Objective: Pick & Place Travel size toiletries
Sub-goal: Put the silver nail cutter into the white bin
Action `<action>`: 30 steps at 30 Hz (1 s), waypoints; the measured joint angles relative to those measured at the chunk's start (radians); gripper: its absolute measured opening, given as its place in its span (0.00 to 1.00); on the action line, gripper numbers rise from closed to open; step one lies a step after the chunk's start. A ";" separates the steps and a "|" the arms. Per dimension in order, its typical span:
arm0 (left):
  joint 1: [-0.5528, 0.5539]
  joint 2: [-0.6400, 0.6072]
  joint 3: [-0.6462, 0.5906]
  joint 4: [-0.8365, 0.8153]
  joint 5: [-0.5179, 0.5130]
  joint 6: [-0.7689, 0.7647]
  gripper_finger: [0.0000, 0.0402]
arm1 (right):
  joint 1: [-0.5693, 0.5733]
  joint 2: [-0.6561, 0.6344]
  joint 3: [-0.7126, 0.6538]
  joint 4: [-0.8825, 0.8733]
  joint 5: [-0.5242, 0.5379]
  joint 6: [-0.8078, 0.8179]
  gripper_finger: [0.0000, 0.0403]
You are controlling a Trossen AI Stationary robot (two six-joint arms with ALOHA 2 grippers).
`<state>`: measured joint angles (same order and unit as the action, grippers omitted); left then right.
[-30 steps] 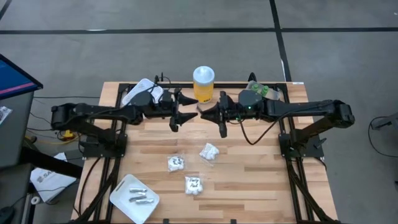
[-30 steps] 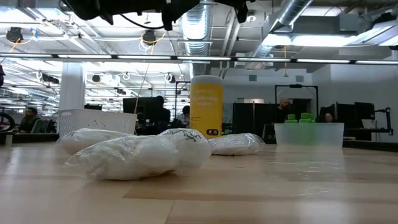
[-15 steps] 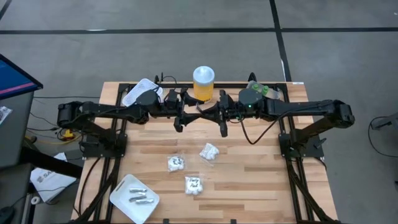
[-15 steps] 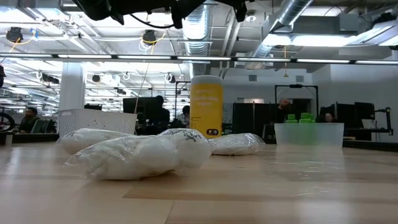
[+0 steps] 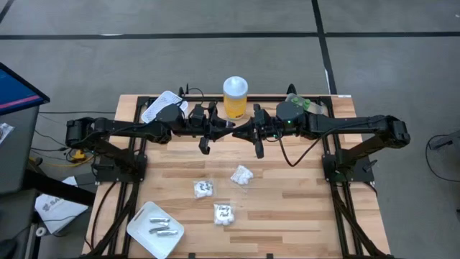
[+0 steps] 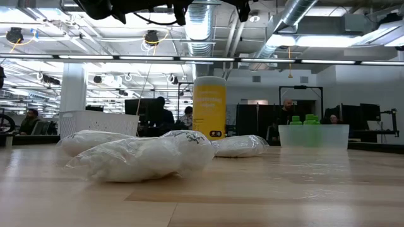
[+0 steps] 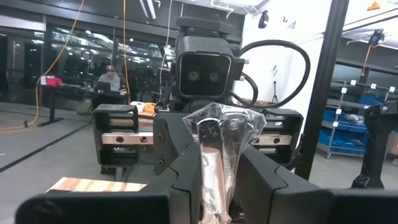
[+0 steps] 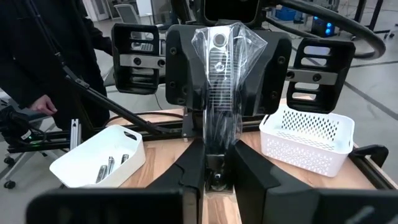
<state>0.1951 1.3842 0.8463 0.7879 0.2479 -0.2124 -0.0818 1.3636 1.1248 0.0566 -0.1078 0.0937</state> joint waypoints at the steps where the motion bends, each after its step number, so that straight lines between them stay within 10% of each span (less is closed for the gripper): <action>1: 0.000 0.000 0.000 0.000 -0.001 0.000 0.16 | 0.000 0.000 0.000 0.000 0.000 0.000 0.12; 13: 0.001 -0.043 0.000 -0.126 0.003 -0.031 0.02 | 0.000 0.000 0.000 -0.027 0.005 0.027 0.27; 30: -0.248 -0.500 0.000 -1.269 0.005 -0.282 0.02 | 0.001 -0.005 0.000 -0.244 0.000 0.047 0.38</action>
<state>-0.0530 0.8842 0.8463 -0.4809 0.2526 -0.4945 -0.0810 1.3582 1.1252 -0.1872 -0.1078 0.1402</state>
